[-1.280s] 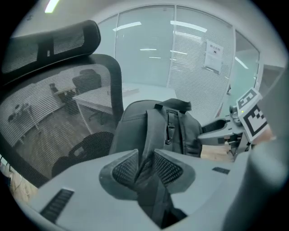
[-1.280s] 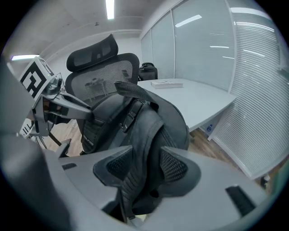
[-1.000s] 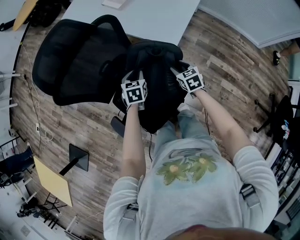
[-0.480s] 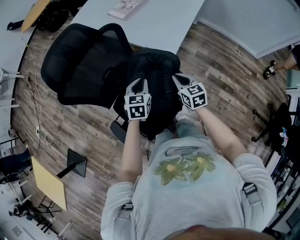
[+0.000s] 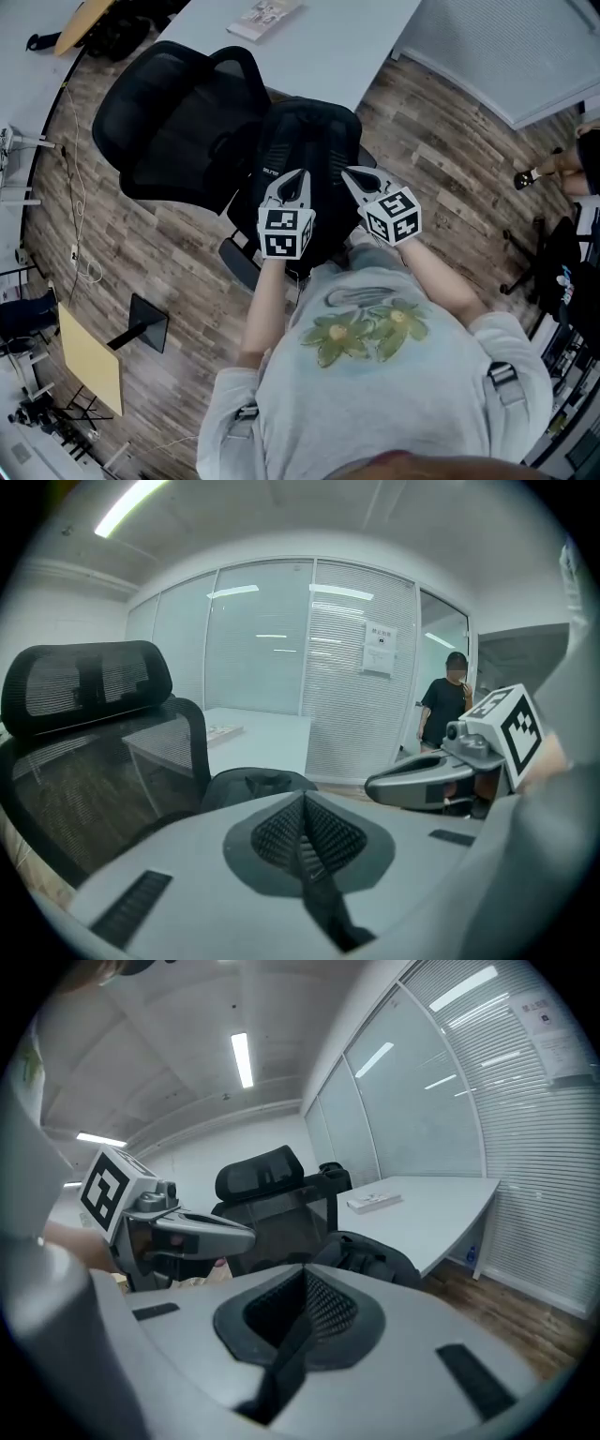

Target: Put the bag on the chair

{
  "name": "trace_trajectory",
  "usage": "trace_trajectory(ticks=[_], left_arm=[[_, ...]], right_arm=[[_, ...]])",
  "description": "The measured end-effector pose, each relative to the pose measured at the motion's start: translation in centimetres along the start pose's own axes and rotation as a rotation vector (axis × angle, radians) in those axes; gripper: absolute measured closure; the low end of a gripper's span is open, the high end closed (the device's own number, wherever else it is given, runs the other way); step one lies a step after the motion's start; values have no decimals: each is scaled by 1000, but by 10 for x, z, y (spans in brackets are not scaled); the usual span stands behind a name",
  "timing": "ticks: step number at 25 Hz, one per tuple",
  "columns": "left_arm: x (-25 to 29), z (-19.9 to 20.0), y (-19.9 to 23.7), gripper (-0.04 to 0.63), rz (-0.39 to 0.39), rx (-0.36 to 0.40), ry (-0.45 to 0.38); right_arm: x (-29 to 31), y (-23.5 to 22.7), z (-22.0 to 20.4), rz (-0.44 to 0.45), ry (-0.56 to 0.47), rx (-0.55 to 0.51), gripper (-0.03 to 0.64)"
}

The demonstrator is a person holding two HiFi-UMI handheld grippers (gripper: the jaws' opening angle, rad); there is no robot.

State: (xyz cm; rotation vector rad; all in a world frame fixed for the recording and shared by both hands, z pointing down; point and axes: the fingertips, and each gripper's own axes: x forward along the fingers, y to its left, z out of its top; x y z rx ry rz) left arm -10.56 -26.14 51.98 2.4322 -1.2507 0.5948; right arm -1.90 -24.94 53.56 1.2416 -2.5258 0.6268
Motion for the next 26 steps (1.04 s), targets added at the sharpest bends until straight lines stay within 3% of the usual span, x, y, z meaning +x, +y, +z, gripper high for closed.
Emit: trace_trajectory(ticks=[4, 15, 22, 26], left_arm=[[-9, 2, -8, 578, -17, -27, -6], [-23, -8, -53, 578, -133, 2, 11], [-24, -11, -61, 580, -170, -78, 27], [-28, -13, -66, 580, -163, -71, 39]], right_arm=[[-11, 13, 5, 37, -11, 2, 609], [-36, 23, 6, 41, -22, -17, 609], [-40, 32, -4, 60, -1, -4, 609], [-43, 39, -8, 68, 15, -6, 608]])
